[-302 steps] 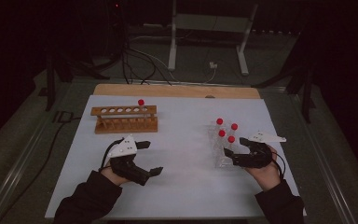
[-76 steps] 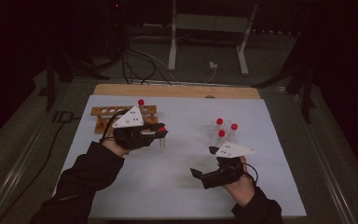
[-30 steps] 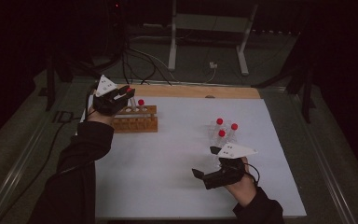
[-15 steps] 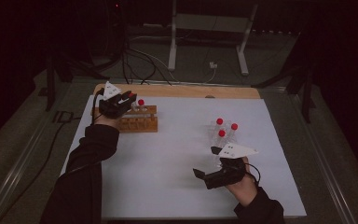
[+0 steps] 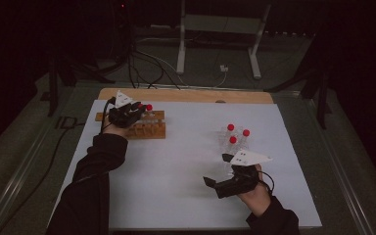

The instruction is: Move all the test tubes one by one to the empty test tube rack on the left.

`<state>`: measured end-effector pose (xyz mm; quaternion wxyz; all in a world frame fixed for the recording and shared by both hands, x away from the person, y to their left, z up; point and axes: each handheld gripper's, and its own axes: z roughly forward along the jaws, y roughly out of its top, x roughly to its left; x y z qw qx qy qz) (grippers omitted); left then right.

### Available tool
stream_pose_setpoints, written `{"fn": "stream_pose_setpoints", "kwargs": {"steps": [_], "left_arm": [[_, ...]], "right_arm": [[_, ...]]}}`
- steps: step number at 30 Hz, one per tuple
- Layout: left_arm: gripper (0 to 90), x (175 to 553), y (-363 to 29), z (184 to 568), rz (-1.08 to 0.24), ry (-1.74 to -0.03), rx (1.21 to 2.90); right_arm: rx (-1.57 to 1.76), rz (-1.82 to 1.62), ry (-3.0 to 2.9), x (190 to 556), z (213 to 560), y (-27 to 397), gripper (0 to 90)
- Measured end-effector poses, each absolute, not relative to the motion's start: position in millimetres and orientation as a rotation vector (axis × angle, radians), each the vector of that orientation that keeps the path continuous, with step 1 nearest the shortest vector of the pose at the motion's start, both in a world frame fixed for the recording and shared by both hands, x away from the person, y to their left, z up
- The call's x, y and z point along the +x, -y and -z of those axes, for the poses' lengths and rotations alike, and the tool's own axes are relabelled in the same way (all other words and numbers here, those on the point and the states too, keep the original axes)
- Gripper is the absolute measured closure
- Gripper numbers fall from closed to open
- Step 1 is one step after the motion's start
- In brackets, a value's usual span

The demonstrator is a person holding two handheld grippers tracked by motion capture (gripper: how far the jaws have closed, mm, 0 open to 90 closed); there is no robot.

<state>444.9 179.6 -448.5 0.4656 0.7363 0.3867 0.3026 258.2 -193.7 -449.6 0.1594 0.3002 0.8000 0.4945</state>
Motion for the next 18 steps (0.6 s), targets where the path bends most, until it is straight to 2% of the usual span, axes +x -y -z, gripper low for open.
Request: {"fn": "stream_pose_setpoints", "kwargs": {"steps": [12, 18], "left_arm": [[70.5, 445.4, -181.6, 447.6, -0.711, -0.982, 1.814], [62.5, 439.0, -184.8, 440.9, -0.688, -0.964, 1.819]], "right_arm": [[0.853, -1.412, -2.289, 257.5, 448.4, 193.5, 0.0], [0.855, -1.414, -2.276, 257.0, 446.2, 195.3, 0.0]]}}
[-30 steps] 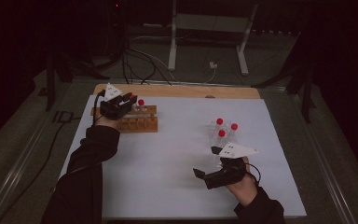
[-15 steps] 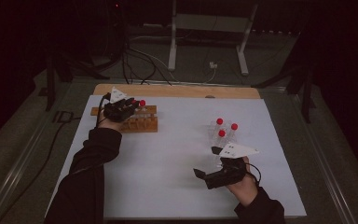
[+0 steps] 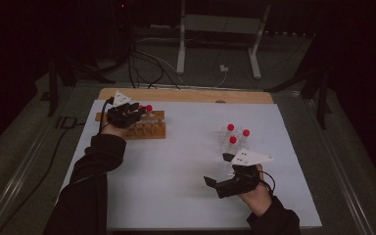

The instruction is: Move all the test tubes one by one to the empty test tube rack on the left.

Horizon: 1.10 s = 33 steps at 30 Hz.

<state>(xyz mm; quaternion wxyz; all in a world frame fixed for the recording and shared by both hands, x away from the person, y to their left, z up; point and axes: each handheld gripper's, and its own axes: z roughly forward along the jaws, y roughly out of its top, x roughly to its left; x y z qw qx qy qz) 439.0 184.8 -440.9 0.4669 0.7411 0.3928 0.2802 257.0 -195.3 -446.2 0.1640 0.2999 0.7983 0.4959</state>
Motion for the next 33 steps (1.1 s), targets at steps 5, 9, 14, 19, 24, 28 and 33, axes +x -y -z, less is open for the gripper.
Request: {"fn": "stream_pose_setpoints", "kwargs": {"steps": [5, 9, 14, 19, 24, 28, 33], "left_arm": [[54.4, 428.2, -188.1, 429.3, -0.674, -0.919, 1.819], [47.1, 415.7, -191.3, 419.8, -0.673, -0.885, 1.809], [25.3, 397.5, -192.5, 413.8, -0.604, -0.836, 1.801], [2.3, 380.3, -190.7, 412.6, -0.512, -0.797, 1.822], [1.3, 360.2, -184.1, 416.9, -0.467, -0.735, 1.850], [1.1, 346.4, -178.8, 423.2, -0.407, -0.673, 1.867], [1.1, 331.0, -173.8, 431.9, -0.385, -0.623, 1.871]], "right_arm": [[0.867, -1.426, -2.250, 257.0, 442.7, 199.1, 0.0], [0.863, -1.436, -2.216, 256.8, 438.5, 203.4, 0.0], [0.866, -1.456, -2.186, 258.8, 433.5, 212.0, 0.0], [0.881, -1.437, -2.154, 261.9, 428.8, 222.7, 0.0], [0.912, -1.406, -2.134, 266.7, 427.8, 234.3, 0.0], [0.946, -1.374, -2.113, 271.8, 430.8, 241.2, 0.0], [0.976, -1.313, -2.114, 280.2, 439.3, 245.0, 0.0]]}}
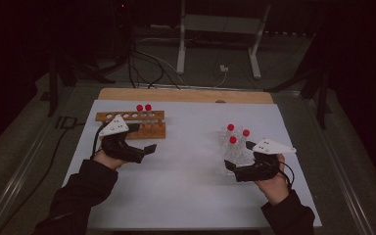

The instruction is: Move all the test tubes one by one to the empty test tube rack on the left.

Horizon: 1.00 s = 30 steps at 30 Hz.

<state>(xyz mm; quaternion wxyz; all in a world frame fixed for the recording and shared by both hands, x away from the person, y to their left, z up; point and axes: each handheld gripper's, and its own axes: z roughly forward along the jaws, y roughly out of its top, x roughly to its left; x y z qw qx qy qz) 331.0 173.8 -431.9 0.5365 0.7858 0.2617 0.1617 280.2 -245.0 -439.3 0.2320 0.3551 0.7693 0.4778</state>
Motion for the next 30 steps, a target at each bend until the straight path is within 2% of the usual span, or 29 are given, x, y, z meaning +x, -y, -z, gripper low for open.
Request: {"fn": "stream_pose_setpoints", "kwargs": {"steps": [6, 8, 11, 13, 15, 16, 23, 30], "left_arm": [[1.1, 316.4, -167.1, 443.8, -0.345, -0.582, 1.888], [1.1, 312.9, -164.1, 446.8, -0.337, -0.573, 1.898], [1.1, 308.2, -160.1, 450.2, -0.321, -0.553, 1.902], [1.1, 306.1, -157.5, 452.0, -0.317, -0.543, 1.911], [1.1, 305.0, -156.0, 453.2, -0.307, -0.533, 1.917], [1.1, 304.3, -155.4, 453.8, -0.311, -0.534, 1.915], [1.1, 303.6, -152.8, 458.6, -0.295, -0.524, 1.927], [1.1, 304.0, -149.7, 462.4, -0.288, -0.521, 1.942]], "right_arm": [[1.011, -1.251, -2.125, 291.7, 450.5, 246.3, 0.2], [1.037, -1.239, -2.110, 296.0, 453.7, 247.1, 6.3], [1.066, -1.220, -2.121, 303.2, 458.3, 247.9, 8.9], [1.081, -1.204, -2.108, 306.7, 460.5, 248.3, 16.0], [1.095, -1.190, -2.108, 310.6, 462.4, 248.5, 19.4], [1.095, -1.187, -2.115, 312.2, 463.2, 248.7, 25.2], [1.131, -1.169, -2.120, 323.4, 465.8, 248.3, 47.0], [1.132, -1.104, -2.148, 333.7, 470.3, 242.8, 63.5]]}}
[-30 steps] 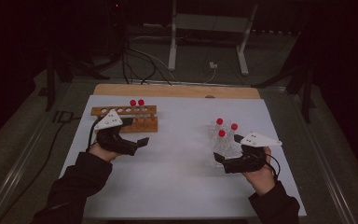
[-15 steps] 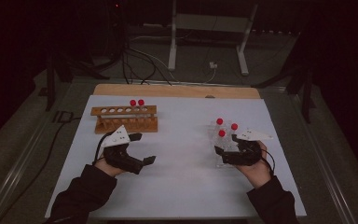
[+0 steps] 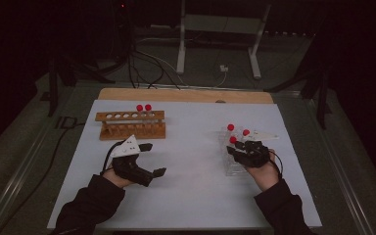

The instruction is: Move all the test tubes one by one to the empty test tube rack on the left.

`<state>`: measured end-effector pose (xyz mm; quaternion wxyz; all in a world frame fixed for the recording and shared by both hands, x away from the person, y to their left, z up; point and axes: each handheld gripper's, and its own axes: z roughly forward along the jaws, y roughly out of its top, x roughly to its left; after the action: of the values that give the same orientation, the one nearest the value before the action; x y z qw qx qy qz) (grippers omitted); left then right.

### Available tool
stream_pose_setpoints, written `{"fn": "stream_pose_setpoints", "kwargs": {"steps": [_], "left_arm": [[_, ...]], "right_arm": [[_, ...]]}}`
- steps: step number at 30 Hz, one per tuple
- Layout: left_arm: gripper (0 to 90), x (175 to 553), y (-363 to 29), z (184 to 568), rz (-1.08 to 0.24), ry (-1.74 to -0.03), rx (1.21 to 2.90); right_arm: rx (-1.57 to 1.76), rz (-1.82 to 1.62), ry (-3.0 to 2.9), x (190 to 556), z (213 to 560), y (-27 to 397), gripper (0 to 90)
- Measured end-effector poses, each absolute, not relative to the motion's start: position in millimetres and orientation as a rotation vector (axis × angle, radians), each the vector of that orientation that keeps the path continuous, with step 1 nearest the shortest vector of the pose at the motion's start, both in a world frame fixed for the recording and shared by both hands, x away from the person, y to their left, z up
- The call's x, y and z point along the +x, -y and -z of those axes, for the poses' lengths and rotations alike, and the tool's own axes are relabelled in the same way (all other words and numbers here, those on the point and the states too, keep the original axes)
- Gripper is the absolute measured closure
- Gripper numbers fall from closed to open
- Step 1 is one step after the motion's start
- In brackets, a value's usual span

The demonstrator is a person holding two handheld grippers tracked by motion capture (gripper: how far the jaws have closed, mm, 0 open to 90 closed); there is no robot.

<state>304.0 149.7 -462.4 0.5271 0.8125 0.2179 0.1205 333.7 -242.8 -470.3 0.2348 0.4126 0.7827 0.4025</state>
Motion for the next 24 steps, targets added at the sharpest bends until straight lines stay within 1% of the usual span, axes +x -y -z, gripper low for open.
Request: {"fn": "stream_pose_setpoints", "kwargs": {"steps": [2, 4, 8, 16, 24], "left_arm": [[1.1, 304.0, -149.4, 463.1, -0.283, -0.517, 1.945], [1.1, 304.1, -149.3, 463.0, -0.283, -0.515, 1.946], [1.1, 303.8, -149.6, 462.2, -0.289, -0.514, 1.944], [1.1, 304.9, -151.1, 463.0, -0.302, -0.530, 1.942], [1.1, 305.4, -151.4, 461.3, -0.292, -0.527, 1.943]], "right_arm": [[1.138, -1.092, -2.153, 335.7, 470.5, 242.0, 64.8], [1.139, -1.084, -2.155, 337.3, 471.1, 241.2, 69.1], [1.136, -1.073, -2.168, 339.1, 473.4, 238.6, 73.5], [1.132, -1.059, -2.152, 337.9, 472.9, 237.0, 75.0], [1.095, -1.085, -2.112, 329.2, 458.1, 238.7, 75.0]]}}
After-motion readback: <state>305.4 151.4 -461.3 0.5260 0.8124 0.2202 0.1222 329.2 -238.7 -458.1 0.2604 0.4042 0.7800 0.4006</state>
